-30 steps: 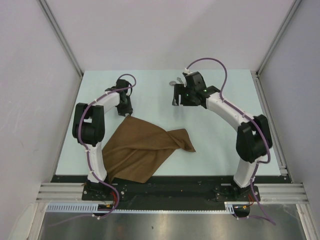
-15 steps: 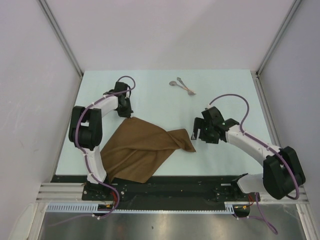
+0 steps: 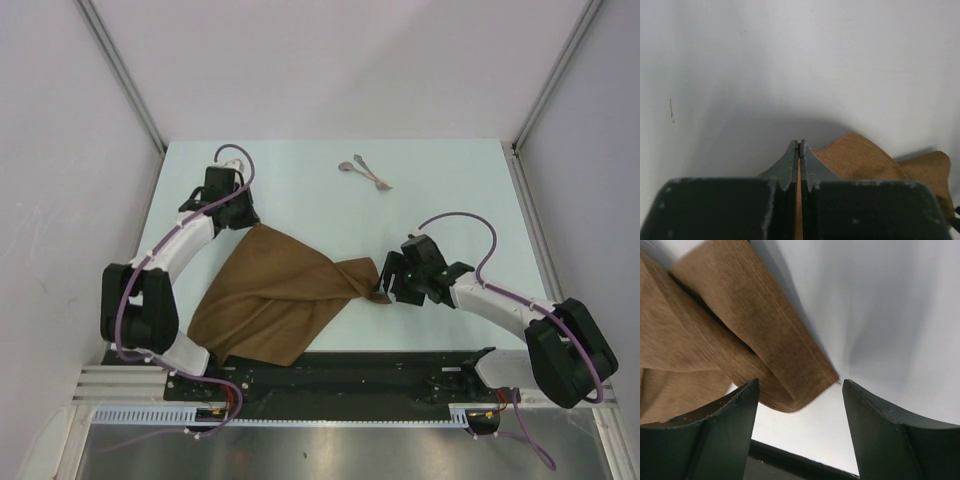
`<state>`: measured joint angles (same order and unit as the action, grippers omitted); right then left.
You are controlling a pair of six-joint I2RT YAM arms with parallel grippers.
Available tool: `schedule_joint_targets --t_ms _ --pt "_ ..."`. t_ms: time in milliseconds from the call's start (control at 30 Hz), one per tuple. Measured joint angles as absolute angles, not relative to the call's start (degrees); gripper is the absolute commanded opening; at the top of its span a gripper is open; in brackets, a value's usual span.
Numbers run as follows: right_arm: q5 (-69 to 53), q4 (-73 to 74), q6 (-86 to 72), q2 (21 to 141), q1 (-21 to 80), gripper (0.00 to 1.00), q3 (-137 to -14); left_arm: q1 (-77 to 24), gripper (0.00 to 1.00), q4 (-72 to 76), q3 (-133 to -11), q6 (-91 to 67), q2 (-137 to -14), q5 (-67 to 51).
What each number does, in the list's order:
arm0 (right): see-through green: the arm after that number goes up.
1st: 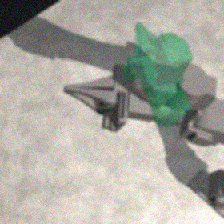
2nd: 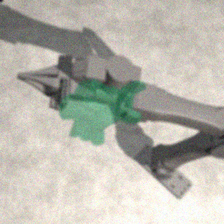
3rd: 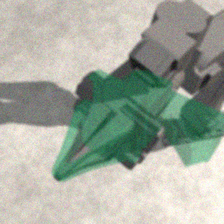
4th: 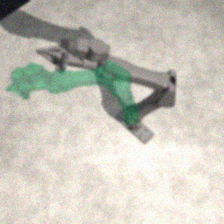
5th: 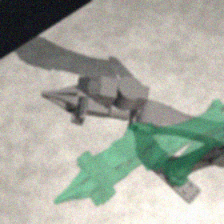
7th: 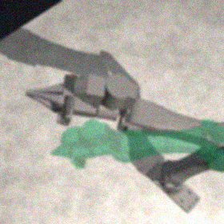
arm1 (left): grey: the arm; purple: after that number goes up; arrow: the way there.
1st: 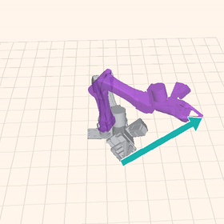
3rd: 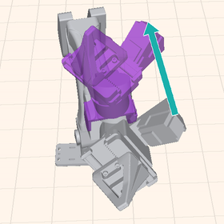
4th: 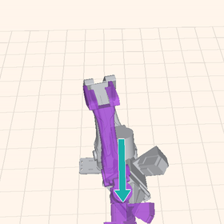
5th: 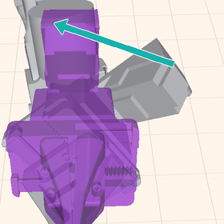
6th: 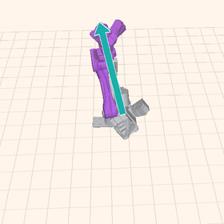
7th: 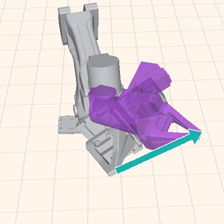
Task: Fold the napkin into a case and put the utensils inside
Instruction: Pick up the crumpled napkin from the center of the board.
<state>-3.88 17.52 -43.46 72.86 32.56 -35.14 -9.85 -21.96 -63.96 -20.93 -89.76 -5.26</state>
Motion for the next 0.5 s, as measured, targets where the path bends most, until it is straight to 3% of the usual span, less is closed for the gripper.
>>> schedule_joint_targets --t_ms 200,267,300,400,500 --pt "-4.62 12.32 -45.93 75.59 32.82 0.55 -35.14 -8.36 0.0 -19.62 -60.77 -22.31 -82.37 -8.97" --pt "-4.75 11.51 -46.52 76.4 33.23 0.42 -35.14 -7.7 0.0 -18.96 -59.51 -23.09 -79.44 -10.26" --pt "-4.67 11.18 -46.76 76.69 33.67 0.28 -35.11 -7.4 0.0 -18.81 -59.35 -23.53 -78.54 -10.76" --pt "-4.34 9.5 -46.87 77.71 35.03 0.01 -35.03 -6.72 0.0 -18.06 -59.31 -24.67 -75.94 -12.6" --pt "-3.4 11.57 -45.06 79.09 36.18 0.0 -36.58 -6.09 0.0 -17.74 -59.18 -26.17 -73.49 -14.44"
